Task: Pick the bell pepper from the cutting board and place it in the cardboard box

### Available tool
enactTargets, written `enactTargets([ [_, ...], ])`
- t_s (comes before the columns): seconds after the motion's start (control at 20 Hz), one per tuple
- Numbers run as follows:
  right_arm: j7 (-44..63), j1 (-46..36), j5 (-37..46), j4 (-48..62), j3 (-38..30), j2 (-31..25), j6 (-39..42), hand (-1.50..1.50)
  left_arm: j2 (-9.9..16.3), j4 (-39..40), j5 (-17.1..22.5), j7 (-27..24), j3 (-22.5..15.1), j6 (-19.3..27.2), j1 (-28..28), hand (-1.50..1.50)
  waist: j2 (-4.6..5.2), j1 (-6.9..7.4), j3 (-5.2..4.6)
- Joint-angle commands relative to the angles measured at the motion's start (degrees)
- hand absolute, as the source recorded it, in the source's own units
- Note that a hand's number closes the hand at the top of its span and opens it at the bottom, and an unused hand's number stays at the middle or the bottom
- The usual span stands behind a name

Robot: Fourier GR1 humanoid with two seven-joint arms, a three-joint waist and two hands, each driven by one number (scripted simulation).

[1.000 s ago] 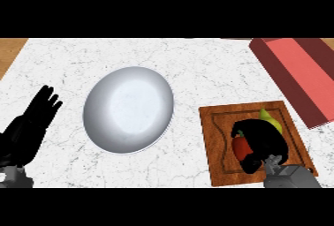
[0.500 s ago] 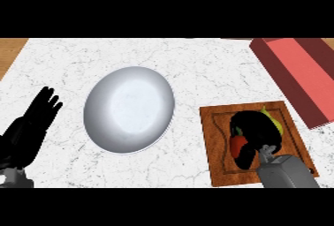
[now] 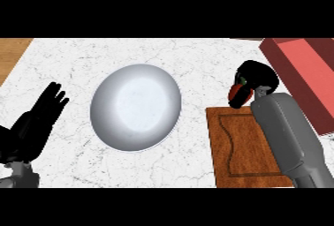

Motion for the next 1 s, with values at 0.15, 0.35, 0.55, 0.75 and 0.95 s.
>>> enactTargets([
  [0.15,-5.0,-11.3,4.1,12.3,-1.9,-1.1,-12.1,1.5,0.5,1.3,0.4,-0.3,1.2,-0.6,0.4,0.0,-0.49,-1.21,-0.03],
  [0.35,-0.3,-17.7,5.4,7.6,-0.6,0.8,-10.3,1.5,0.6,3.4,-0.5,-2.9,1.6,-1.3,1.4,0.0,-0.88,-2.14,-0.1],
  [0.55,3.1,-22.7,6.7,3.6,-1.7,-1.9,-10.5,1.5,-1.1,2.8,-2.7,-2.2,0.4,1.8,-0.2,0.0,-1.04,-2.76,-0.09],
  [0.75,9.0,-26.4,8.7,2.2,-4.3,-4.8,-12.5,1.5,-0.2,1.0,-0.4,-0.4,1.5,0.5,0.7,0.0,-1.05,-2.52,-0.08],
  [0.95,9.7,-23.6,10.6,1.0,-5.0,-7.5,-14.8,1.5,0.2,-3.3,0.1,2.3,1.2,0.5,1.8,0.0,-1.05,-2.6,-0.04],
])
